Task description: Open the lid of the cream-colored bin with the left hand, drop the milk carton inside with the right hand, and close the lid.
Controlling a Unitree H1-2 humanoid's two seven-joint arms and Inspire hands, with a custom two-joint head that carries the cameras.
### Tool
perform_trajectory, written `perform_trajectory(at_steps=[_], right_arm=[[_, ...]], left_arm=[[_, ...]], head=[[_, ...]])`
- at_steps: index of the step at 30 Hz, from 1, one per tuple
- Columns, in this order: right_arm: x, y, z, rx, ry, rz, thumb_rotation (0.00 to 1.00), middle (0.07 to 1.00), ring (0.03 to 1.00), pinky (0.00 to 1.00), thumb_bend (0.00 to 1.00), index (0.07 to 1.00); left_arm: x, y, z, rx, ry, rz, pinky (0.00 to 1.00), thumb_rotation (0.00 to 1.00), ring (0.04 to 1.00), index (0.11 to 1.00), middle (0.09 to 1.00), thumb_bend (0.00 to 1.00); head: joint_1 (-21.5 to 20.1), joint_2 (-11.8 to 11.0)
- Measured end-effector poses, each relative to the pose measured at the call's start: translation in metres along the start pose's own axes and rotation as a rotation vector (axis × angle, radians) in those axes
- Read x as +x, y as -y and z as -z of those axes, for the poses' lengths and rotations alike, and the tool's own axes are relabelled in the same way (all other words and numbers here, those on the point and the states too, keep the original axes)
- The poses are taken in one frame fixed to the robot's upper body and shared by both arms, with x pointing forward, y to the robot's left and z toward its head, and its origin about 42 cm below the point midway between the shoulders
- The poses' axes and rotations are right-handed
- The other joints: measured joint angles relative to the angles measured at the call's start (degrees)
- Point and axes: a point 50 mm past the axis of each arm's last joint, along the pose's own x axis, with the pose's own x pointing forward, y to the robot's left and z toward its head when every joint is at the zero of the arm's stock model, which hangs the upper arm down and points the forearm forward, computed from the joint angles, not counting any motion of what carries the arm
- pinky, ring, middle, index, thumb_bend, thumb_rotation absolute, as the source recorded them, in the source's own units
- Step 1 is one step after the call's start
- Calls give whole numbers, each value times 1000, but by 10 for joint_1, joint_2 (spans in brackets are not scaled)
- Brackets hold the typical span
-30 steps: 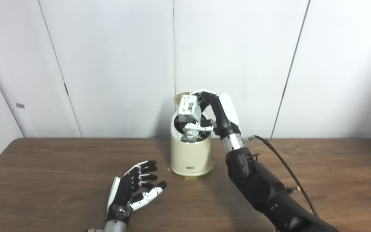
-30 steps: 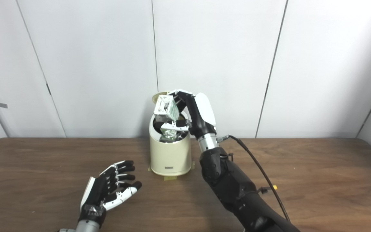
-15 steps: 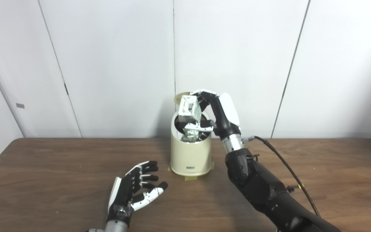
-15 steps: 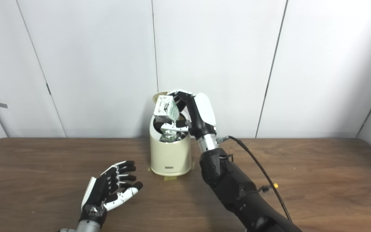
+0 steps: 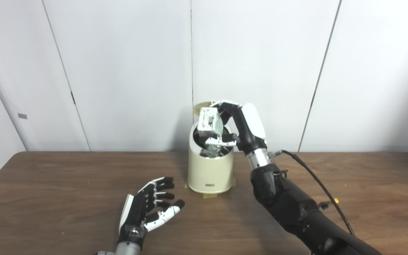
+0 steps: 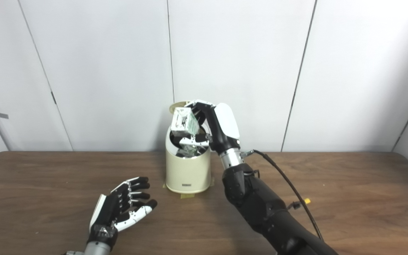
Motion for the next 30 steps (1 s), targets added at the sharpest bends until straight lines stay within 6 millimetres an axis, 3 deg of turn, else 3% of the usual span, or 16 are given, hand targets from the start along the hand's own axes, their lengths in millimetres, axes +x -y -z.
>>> perform_trajectory(at_steps=[4,14,17,18,19,20,22,30], right_arm=[[-13,1,12,-51,-8,-32,0,481,392,331,497,523],[-14,7,17,-41,-24,-44,0,479,410,358,500,518],[-11,10,20,-22,-48,-77,0,506,444,420,516,495],[-11,11,21,-23,-50,-87,0,504,512,451,522,494],[-10,11,21,-24,-51,-99,61,582,562,477,521,496],[-9,12,21,-28,-51,-107,33,644,609,509,706,612],[-8,13,22,-36,-50,-126,36,698,662,547,812,693],[-14,10,24,-59,-58,-177,98,830,790,647,885,793]], left_arm=[[0,0,-1,1,1,-1,573,154,657,731,735,674],[0,-1,-1,4,1,0,560,132,647,729,728,662],[0,-1,-1,5,1,1,567,128,656,731,735,658],[0,-1,-1,5,1,0,567,125,656,730,735,659],[0,-1,-1,5,1,1,567,123,656,729,734,660],[0,-1,-1,5,1,1,567,126,654,727,732,663],[0,-1,-1,5,1,1,568,137,652,727,731,667],[0,-1,-1,6,0,2,562,147,648,727,728,672]], head=[[-1,2],[-5,4],[-5,4],[-5,4],[-5,4],[-5,4],[-5,4],[-5,4]])
